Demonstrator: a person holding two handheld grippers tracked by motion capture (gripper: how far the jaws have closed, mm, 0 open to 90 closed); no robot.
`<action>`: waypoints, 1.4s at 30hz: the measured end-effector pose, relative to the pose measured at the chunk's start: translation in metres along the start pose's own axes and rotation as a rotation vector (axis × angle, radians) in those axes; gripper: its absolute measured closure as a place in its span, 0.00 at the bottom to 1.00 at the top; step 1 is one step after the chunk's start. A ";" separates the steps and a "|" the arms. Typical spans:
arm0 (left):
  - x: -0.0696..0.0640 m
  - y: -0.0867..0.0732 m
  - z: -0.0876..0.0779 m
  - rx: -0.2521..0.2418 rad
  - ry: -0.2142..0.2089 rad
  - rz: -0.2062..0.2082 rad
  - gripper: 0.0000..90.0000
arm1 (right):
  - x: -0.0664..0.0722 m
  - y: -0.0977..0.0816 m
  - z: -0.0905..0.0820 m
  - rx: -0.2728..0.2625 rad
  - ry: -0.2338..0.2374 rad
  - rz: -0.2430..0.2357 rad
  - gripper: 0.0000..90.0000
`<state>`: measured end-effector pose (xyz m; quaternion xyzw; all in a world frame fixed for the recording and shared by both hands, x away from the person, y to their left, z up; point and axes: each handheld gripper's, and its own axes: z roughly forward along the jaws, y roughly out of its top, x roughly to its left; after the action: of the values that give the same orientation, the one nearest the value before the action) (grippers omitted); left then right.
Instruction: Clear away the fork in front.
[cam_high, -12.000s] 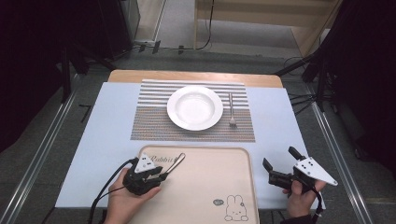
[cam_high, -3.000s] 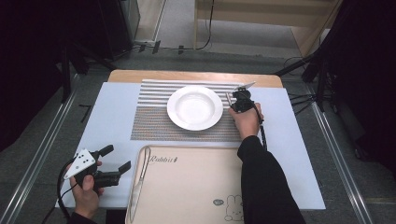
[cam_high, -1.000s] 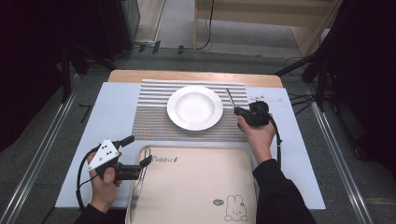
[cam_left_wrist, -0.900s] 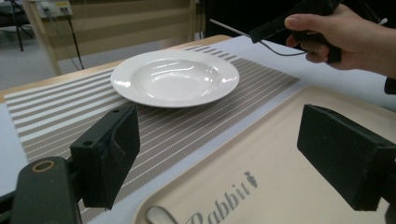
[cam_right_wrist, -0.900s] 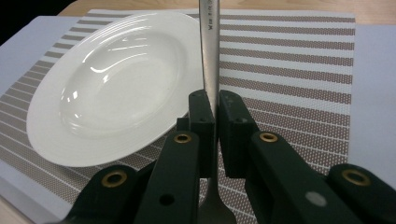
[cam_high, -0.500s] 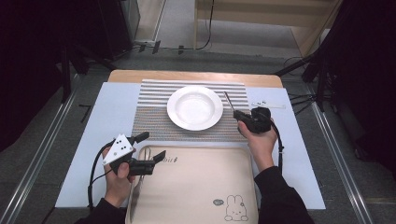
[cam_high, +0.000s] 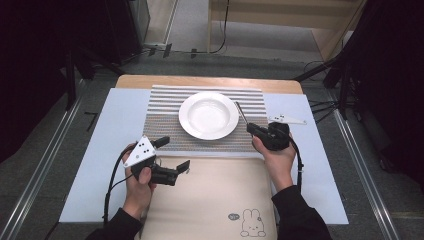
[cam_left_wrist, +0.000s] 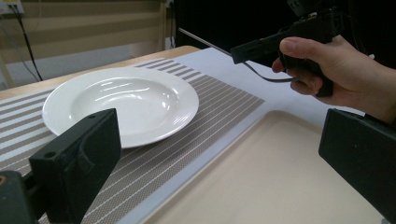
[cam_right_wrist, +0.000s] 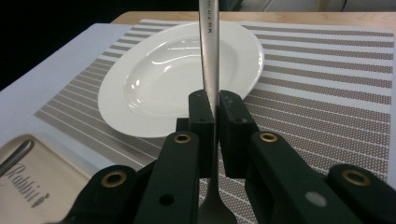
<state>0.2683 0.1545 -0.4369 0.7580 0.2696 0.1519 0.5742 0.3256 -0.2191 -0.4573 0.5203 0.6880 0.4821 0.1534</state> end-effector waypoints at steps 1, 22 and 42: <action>-0.001 0.001 0.001 -0.001 -0.004 -0.004 0.00 | 0.002 -0.001 -0.001 -0.006 0.006 -0.002 0.93; -0.009 0.009 0.018 -0.003 -0.046 -0.019 0.00 | 0.032 -0.019 -0.019 -0.061 0.077 -0.040 0.93; -0.012 0.006 0.016 -0.016 -0.078 -0.043 0.00 | 0.068 -0.039 -0.031 -0.093 0.156 -0.109 0.93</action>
<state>0.2686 0.1339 -0.4344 0.7528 0.2620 0.1121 0.5933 0.2536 -0.1755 -0.4542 0.4353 0.7020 0.5435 0.1495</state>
